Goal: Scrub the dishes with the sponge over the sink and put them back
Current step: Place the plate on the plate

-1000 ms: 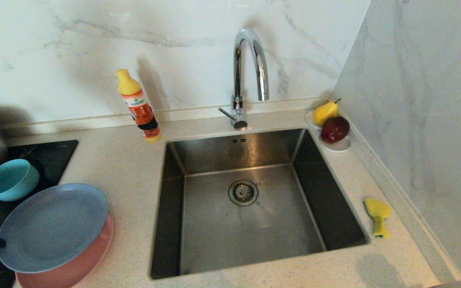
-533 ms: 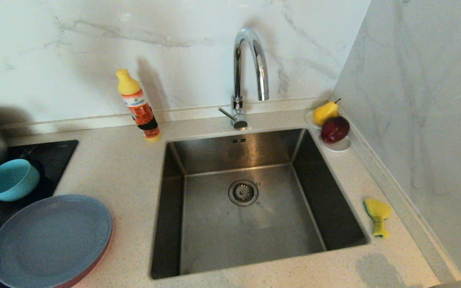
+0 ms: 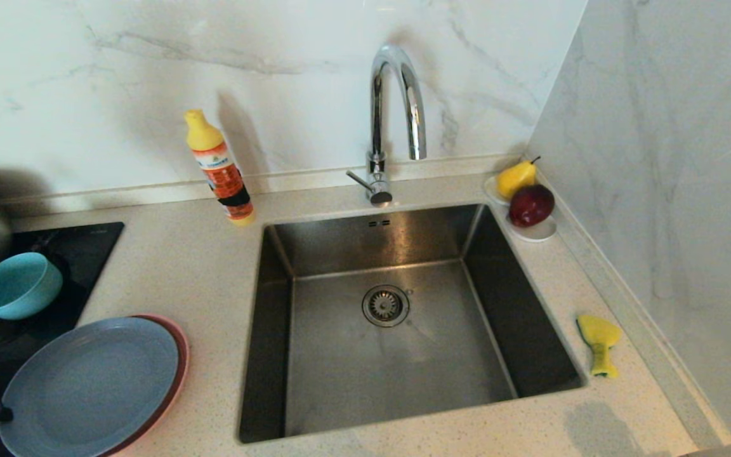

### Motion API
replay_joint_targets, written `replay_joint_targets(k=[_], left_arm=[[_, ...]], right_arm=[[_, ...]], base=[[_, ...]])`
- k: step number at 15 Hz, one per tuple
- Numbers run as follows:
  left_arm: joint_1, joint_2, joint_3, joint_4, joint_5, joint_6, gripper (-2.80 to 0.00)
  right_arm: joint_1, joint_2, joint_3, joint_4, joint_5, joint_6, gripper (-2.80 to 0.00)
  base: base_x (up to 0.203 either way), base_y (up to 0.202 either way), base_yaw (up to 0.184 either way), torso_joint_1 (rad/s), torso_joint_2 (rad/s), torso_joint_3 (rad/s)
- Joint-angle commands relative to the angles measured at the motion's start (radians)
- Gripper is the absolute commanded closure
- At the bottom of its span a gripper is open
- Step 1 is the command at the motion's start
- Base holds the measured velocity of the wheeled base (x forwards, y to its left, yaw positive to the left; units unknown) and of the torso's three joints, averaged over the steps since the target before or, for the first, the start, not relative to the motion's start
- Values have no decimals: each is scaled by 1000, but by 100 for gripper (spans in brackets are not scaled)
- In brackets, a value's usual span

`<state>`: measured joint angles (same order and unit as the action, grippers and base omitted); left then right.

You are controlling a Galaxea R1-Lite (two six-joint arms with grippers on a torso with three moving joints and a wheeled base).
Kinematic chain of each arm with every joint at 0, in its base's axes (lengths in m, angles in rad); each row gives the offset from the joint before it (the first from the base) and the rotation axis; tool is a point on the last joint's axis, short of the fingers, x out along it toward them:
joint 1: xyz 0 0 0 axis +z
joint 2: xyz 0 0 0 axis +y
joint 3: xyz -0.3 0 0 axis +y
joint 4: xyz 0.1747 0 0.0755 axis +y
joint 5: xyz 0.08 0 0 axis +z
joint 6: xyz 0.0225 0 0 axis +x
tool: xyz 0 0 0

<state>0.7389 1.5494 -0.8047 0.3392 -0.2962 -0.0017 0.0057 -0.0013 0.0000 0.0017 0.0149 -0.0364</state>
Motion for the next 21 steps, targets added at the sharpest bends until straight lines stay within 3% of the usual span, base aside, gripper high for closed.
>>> replay_joint_targets(k=[1,7,14,15,21], left_arm=[[0,25,10,0,-3,3,0],[0,44,49,-51,-43,6,0],[0,54,64,-63,-44,13,0],[0,52,62,-65,-46,17,-280],[0,4,23,-59,-105,-1,-280]], right_arm=[[0,0,0,0,0,0,0],[0,0,0,0,0,0,0],[0,0,0,0,0,0,0],[0,0,0,0,1,0,0],[0,0,0,0,0,0,0]], base=[[0,0,0,0,0,0],[0,0,0,0,0,0],[0,0,0,0,0,0],[0,0,0,0,0,0],[0,0,0,0,0,0]])
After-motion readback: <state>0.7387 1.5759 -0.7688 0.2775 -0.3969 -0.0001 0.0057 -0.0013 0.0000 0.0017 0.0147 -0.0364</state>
